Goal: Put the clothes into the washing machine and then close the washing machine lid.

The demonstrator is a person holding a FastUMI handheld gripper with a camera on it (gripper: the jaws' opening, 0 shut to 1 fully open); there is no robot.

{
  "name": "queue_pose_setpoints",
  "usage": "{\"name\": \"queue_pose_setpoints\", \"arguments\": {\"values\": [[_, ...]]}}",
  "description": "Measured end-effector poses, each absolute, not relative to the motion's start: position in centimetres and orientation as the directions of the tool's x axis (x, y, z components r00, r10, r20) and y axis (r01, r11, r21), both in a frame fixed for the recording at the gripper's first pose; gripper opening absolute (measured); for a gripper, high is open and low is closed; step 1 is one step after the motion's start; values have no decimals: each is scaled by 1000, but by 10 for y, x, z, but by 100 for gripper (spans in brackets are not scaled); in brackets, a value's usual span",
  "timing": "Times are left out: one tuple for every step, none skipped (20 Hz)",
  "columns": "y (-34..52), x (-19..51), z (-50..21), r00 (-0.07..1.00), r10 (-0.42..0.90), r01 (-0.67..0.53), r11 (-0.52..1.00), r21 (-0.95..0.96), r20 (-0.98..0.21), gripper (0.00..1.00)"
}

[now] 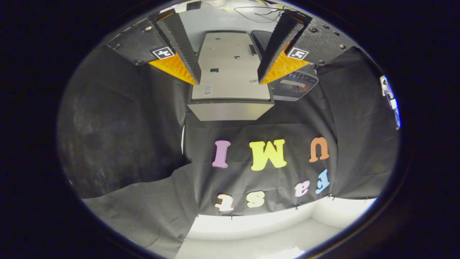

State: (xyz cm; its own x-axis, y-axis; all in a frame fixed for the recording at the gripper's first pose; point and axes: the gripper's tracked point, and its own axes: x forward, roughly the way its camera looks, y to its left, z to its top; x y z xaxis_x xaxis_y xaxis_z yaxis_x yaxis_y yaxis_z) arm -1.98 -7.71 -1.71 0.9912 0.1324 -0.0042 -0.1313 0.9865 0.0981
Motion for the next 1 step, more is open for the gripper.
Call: {"name": "queue_pose_setpoints", "arguments": {"values": [[-76, -19, -17, 991, 135, -134, 986, 96, -2, 99]]}}
